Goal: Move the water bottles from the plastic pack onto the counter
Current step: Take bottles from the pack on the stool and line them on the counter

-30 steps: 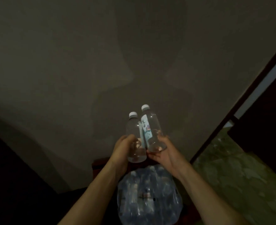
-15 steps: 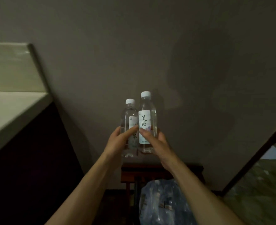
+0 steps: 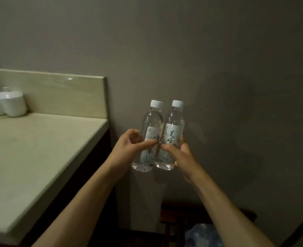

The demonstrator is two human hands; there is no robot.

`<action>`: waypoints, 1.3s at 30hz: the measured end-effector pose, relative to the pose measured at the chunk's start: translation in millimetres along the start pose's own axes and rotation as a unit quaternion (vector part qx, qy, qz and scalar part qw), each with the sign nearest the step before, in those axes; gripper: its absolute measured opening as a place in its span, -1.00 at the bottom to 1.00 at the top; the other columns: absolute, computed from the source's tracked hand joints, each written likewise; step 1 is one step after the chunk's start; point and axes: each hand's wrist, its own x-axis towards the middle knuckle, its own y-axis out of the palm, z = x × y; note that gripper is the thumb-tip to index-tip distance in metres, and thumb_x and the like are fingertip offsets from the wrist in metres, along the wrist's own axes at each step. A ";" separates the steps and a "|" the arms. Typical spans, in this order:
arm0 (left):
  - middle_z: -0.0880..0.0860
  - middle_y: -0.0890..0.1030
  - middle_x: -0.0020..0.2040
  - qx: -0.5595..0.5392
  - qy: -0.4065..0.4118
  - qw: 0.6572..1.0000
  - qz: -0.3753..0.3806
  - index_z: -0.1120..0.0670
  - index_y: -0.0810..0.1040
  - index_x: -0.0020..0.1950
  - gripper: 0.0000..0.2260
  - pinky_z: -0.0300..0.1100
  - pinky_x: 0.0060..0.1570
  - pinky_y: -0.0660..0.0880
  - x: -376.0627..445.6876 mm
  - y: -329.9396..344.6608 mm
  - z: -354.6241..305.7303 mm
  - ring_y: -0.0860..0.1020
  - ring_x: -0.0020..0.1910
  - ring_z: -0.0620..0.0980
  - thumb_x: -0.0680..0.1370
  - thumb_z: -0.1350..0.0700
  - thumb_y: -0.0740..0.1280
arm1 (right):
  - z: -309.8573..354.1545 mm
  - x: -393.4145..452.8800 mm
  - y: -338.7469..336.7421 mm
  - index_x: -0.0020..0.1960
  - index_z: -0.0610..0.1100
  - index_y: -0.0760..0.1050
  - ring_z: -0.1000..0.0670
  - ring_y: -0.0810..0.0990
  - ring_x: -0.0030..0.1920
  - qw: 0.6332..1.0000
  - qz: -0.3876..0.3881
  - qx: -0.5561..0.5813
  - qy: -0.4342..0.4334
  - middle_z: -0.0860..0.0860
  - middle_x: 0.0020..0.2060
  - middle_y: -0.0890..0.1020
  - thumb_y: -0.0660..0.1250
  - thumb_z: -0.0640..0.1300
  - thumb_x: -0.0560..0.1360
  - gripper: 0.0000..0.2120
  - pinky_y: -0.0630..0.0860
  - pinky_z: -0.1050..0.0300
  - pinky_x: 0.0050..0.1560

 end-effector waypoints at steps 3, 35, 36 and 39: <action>0.15 0.71 -0.02 0.014 -0.006 1.000 0.023 0.17 0.57 0.12 -0.50 -0.02 -0.12 0.66 -9.2 -64.0 -12.4 0.72 -0.05 0.10 0.29 -0.03 0.57 | -6.7 1.3 61.5 0.23 -0.02 0.43 -0.07 0.69 0.05 1.000 0.007 0.011 0.001 -0.06 0.04 0.69 0.52 -0.08 0.31 -0.47 0.64 -0.05 -0.01; -0.15 0.71 -0.03 0.193 0.022 0.979 -0.057 -0.13 0.60 0.08 -0.78 -0.32 -0.14 0.57 80.3 -404.5 -26.2 0.68 -0.05 -0.19 0.52 0.16 0.44 | -67.9 189.6 371.3 0.05 0.09 0.48 0.13 0.70 -0.15 0.995 0.059 -0.068 0.049 0.11 -0.13 0.70 0.61 -0.18 0.22 -0.50 0.60 0.16 -0.20; -0.17 0.71 -0.05 0.193 0.021 0.979 -0.058 -0.14 0.60 0.08 -0.78 -0.36 -0.17 0.55 83.2 -408.4 -24.8 0.67 -0.08 -0.23 0.52 0.16 0.43 | -70.2 192.0 375.4 0.04 0.10 0.47 0.13 0.70 -0.15 0.995 0.053 -0.073 0.046 0.11 -0.13 0.69 0.61 -0.17 0.23 -0.51 0.59 0.17 -0.21; -0.14 0.70 -0.02 0.193 0.024 0.979 -0.066 -0.12 0.59 0.11 -0.76 -0.32 -0.15 0.53 91.2 -417.1 -23.9 0.66 -0.07 -0.22 0.52 0.15 0.44 | -72.2 197.0 387.3 0.05 0.09 0.45 0.12 0.67 -0.11 0.994 0.037 -0.090 0.040 0.10 -0.09 0.68 0.60 -0.18 0.26 -0.51 0.58 0.15 -0.17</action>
